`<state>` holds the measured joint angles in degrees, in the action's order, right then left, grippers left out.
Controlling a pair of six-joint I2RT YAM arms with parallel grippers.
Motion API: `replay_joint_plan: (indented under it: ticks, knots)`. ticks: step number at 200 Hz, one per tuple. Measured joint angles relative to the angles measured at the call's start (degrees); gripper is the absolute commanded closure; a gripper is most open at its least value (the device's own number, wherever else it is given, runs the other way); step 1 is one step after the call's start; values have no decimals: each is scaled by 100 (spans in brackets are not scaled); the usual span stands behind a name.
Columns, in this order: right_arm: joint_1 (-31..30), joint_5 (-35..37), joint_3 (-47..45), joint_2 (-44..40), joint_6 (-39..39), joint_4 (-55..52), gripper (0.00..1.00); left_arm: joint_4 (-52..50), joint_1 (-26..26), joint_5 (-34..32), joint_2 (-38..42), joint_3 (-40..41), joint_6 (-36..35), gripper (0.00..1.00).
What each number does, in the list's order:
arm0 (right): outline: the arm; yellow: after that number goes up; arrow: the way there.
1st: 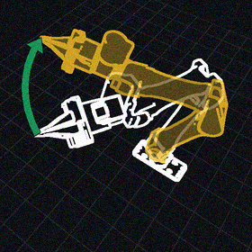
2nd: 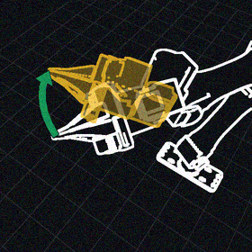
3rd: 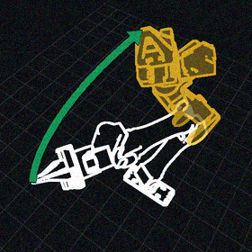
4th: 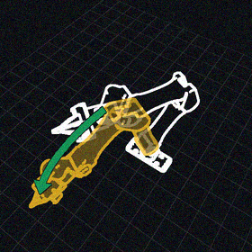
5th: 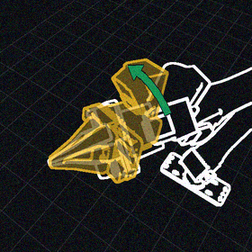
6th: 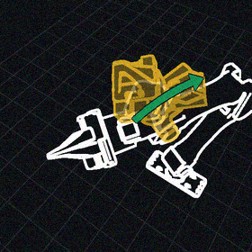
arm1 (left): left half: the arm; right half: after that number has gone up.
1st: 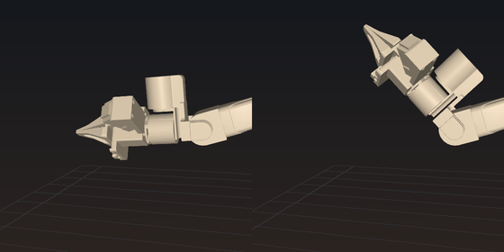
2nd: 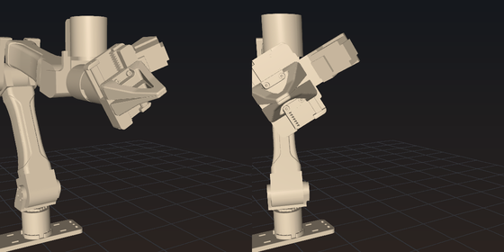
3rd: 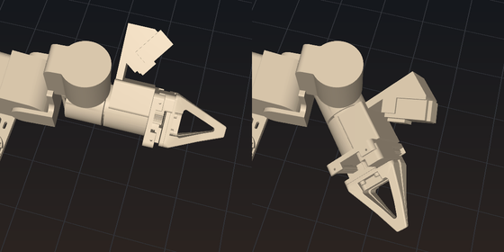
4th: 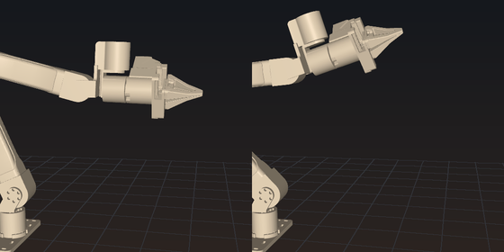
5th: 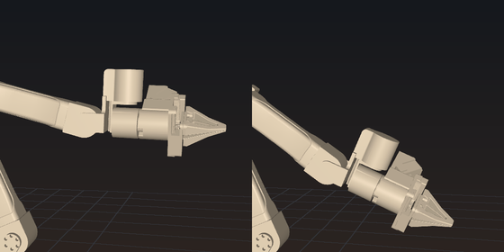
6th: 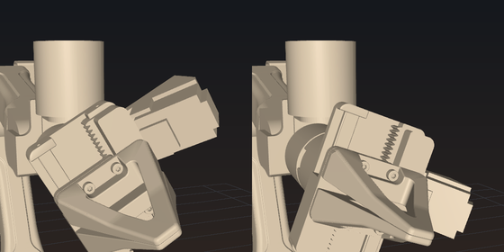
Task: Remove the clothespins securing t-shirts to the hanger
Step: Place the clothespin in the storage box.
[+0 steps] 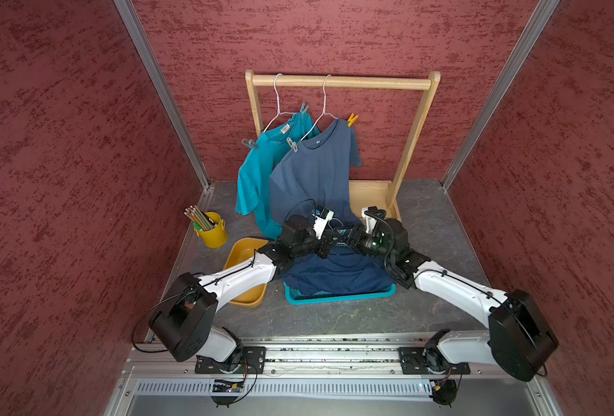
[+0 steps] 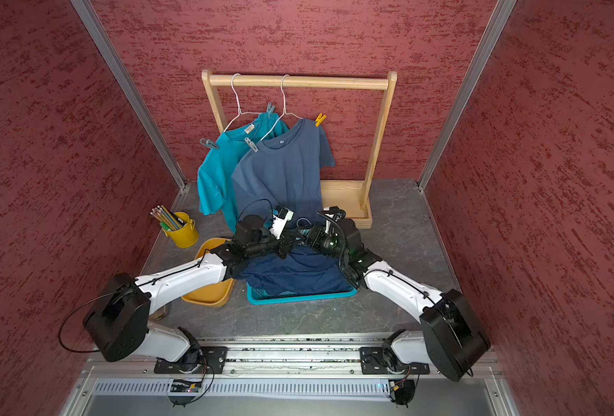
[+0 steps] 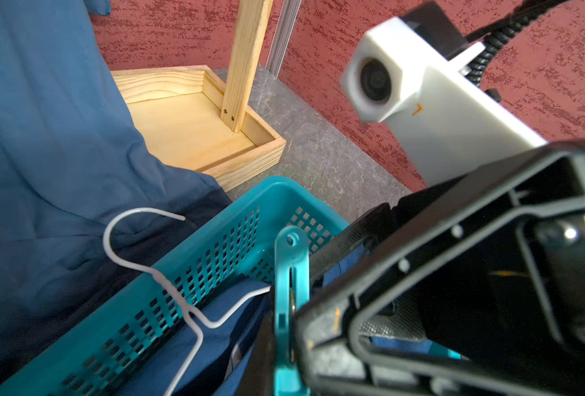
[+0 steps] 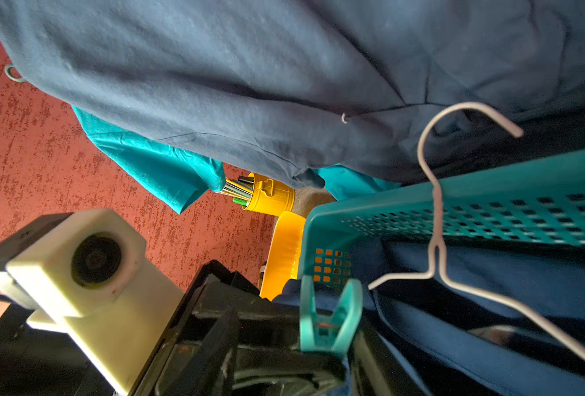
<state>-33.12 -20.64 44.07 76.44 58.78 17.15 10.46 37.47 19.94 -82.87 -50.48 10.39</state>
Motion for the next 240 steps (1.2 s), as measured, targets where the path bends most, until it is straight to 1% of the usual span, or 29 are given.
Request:
replay_joint_plan:
  ticks: [31,64,98,117,139,161,184,212,225,240]
  knots:
    - [-4,72,-50,-55,-120,-13,46,-437,-136,-223,472,212,61,100]
    - [-4,72,-352,-138,-138,114,46,-1093,-354,-584,1117,343,98,100]
    - [-7,35,-334,-107,-378,7,45,-1716,-697,-914,1888,634,179,100]
    - [-7,33,-205,42,-529,-55,45,-2090,-1029,-992,2323,833,260,100]
    - [-7,28,35,358,-660,-109,46,-2553,-1690,-940,2710,1008,334,100]
    - [-7,-46,457,861,-745,-229,46,-2865,-2406,-774,2885,1141,402,100]
    - [-7,-151,894,1342,-879,-400,46,-2977,-3285,-323,2857,1370,527,100]
    - [-7,-181,1235,1596,-1095,-678,46,-2885,-4400,417,2616,1740,824,100]
    - [-7,-175,1421,1687,-1222,-835,46,-2761,-4811,713,2511,1958,962,100]
    - [-7,-160,1663,1810,-1375,-1023,46,-2638,-5132,960,2404,2173,1064,100]
